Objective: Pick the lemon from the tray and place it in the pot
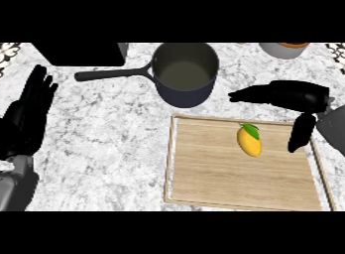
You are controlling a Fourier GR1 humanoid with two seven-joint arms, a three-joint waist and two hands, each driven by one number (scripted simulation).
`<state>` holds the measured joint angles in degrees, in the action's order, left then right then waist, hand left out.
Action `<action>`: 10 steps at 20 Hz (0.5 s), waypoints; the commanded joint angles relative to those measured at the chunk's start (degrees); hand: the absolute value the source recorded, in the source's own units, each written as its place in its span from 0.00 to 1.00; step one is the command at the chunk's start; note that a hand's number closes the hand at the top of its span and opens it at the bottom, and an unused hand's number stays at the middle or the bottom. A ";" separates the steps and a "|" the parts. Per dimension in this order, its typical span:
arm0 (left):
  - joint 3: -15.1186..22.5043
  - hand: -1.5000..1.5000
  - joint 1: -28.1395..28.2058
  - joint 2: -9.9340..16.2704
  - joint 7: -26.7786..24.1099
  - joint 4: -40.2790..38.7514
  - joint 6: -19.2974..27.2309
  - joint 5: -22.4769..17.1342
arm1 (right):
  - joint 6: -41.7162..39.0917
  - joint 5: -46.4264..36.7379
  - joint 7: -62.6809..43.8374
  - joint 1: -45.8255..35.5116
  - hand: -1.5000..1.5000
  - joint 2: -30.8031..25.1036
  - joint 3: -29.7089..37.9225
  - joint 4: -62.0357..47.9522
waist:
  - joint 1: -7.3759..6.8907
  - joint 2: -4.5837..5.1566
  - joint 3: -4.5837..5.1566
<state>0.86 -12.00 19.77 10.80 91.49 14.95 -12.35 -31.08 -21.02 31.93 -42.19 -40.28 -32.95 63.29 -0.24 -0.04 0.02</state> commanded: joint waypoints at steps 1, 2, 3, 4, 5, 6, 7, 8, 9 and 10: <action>-1.79 0.50 -2.88 0.53 0.44 -2.91 -1.98 -0.19 | -3.30 -2.66 -2.28 1.15 0.00 4.05 -0.23 1.79 | 0.20 0.06 0.00; -1.27 0.50 1.24 -0.17 0.57 1.23 -1.21 0.36 | -1.41 -3.73 0.55 5.54 0.00 1.89 0.22 2.71 | 0.14 -0.03 -0.02; -1.40 0.50 0.48 -1.23 0.58 1.03 -0.91 0.81 | -2.60 -5.24 -0.86 4.35 0.00 2.68 1.74 3.41 | 0.12 -0.01 -0.02; -2.68 0.50 -1.10 -0.77 -1.05 -2.49 -1.49 0.93 | -3.52 -4.26 -2.73 7.41 0.00 -0.35 2.48 8.90 | 0.62 -0.08 0.00; -1.57 0.50 -0.78 -2.13 -0.30 -1.25 -0.78 1.94 | -3.74 -6.96 0.95 4.47 0.00 1.35 3.49 2.77 | 0.10 0.05 -0.02; -1.23 0.50 -2.20 -1.67 2.96 1.15 -0.38 1.57 | -1.88 -8.68 0.02 4.28 0.00 1.31 2.99 0.56 | -0.02 0.06 -0.03; -2.42 0.50 0.41 -1.44 1.02 1.90 -1.34 1.18 | -0.43 -10.19 -2.42 6.86 0.00 3.14 2.03 3.94 | 0.04 0.00 -0.02; -4.29 0.50 0.67 0.85 1.23 0.89 -3.90 0.01 | -0.63 -10.51 -2.57 7.40 0.00 1.97 3.08 3.65 | 0.07 0.00 -0.02; -0.80 0.50 4.40 -2.21 1.53 6.17 -1.57 2.05 | 1.00 -12.55 -1.58 6.71 0.00 3.39 2.91 1.22 | -0.27 0.01 -0.03; -3.75 0.50 -1.53 -0.78 2.89 0.44 -2.52 1.15 | 0.35 -12.60 -3.69 9.48 0.00 3.07 4.05 5.79 | 0.32 0.00 -0.02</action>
<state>-1.39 -11.70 18.83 12.17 92.90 13.20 -11.29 -30.95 -30.16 29.37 -35.82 -37.98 -30.37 66.69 -0.16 -0.04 0.00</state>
